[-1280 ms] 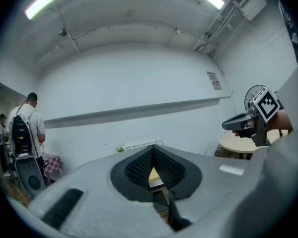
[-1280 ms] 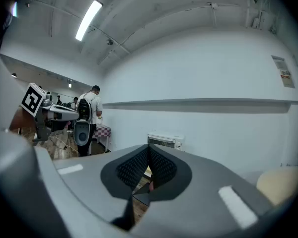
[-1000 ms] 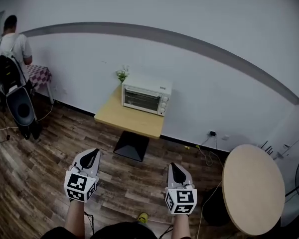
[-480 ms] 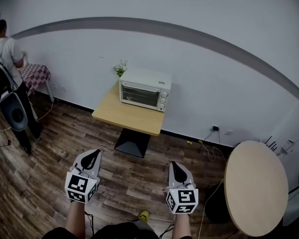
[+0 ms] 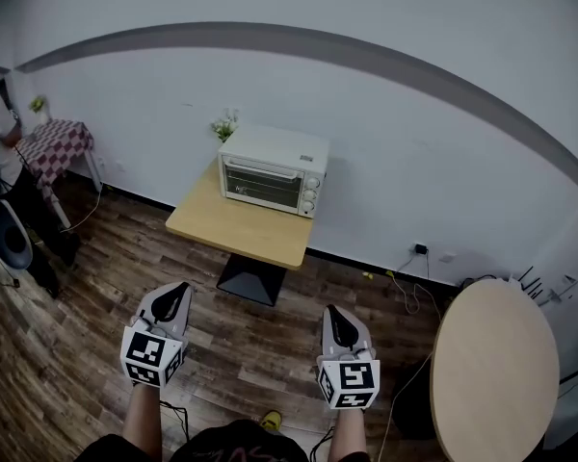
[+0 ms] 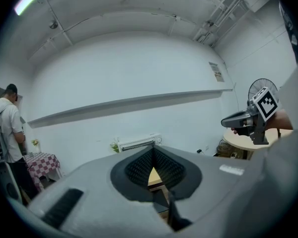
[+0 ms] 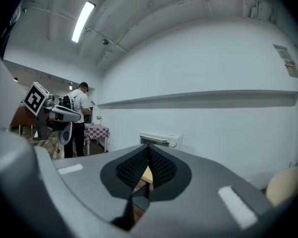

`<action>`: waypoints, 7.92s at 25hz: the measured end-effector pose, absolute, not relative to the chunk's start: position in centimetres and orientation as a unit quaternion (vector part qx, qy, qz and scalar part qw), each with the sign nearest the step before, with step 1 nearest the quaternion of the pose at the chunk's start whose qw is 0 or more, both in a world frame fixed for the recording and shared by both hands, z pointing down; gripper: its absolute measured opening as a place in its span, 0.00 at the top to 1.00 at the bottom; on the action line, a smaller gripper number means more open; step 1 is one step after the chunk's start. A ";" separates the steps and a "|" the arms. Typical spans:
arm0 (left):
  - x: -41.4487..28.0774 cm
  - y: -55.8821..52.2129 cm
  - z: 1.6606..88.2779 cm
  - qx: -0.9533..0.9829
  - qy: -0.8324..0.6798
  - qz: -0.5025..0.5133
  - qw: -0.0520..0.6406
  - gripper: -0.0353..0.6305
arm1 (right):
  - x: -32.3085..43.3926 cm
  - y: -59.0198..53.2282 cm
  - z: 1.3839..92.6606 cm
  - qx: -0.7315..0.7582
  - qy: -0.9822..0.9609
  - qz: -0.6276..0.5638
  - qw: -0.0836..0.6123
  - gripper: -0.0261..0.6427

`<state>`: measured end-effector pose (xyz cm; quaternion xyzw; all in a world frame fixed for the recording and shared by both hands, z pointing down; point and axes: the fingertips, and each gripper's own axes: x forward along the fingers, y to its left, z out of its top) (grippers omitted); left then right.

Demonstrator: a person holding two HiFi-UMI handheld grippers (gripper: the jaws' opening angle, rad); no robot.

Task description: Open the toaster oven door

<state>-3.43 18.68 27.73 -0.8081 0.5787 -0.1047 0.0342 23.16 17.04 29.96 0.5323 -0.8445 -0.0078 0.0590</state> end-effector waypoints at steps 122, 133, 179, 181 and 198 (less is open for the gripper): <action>-7.7 -40.5 44.2 -0.822 0.264 -0.476 0.169 0.74 | 8.0 -38.4 42.3 0.260 -0.879 -0.136 0.376 0.72; -7.5 -40.8 44.7 -0.818 0.230 -0.498 0.173 0.74 | 7.6 -38.4 42.8 0.210 -0.875 -0.153 0.408 0.73; -8.3 -35.5 46.4 -0.812 0.144 -0.536 0.181 0.81 | 6.5 -33.5 45.2 0.179 -0.848 -0.152 0.476 0.81; -8.4 -35.1 46.6 -0.813 0.137 -0.535 0.185 0.82 | 6.5 -33.1 45.4 0.181 -0.846 -0.149 0.480 0.81; -8.8 -32.3 48.3 -0.818 0.119 -0.528 0.195 0.83 | 6.1 -30.5 47.3 0.185 -0.833 -0.144 0.501 0.83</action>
